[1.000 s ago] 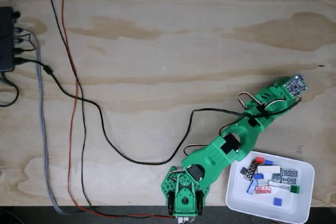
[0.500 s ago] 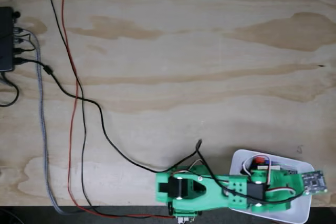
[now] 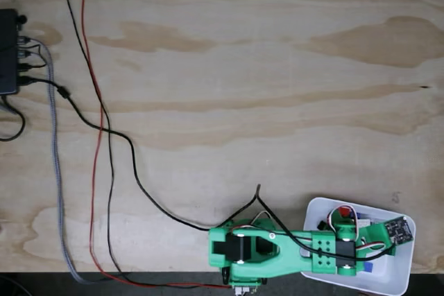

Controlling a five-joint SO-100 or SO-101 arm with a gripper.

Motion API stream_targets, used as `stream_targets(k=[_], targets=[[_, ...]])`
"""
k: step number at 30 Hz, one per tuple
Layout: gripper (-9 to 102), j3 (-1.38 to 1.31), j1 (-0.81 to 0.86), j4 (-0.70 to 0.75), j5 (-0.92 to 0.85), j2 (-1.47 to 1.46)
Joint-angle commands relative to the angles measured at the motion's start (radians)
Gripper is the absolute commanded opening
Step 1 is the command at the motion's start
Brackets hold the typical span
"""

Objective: Put all lego bricks in the bin.

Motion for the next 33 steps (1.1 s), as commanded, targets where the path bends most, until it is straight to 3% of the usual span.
stream_targets(k=[1,3,5,9,11,16,21,23,27,33], targets=[[37,-0.058,-0.091,-0.018,0.080,-0.049],[37,-0.084,-0.249,-0.110,0.212,-0.066],[37,-0.066,-0.459,-0.337,0.341,-0.092],[18,0.063,-0.770,-0.787,0.497,-0.069],[0,0.089,-0.887,-0.749,0.512,0.034],[0,0.133,-1.094,-0.463,0.449,0.440],[0,0.204,-1.068,-0.135,0.394,0.854],[0,0.387,-1.045,-0.150,0.351,1.046],[0,0.764,-1.071,-0.417,0.367,1.206],[0,0.400,-0.973,-0.336,0.426,0.885]])
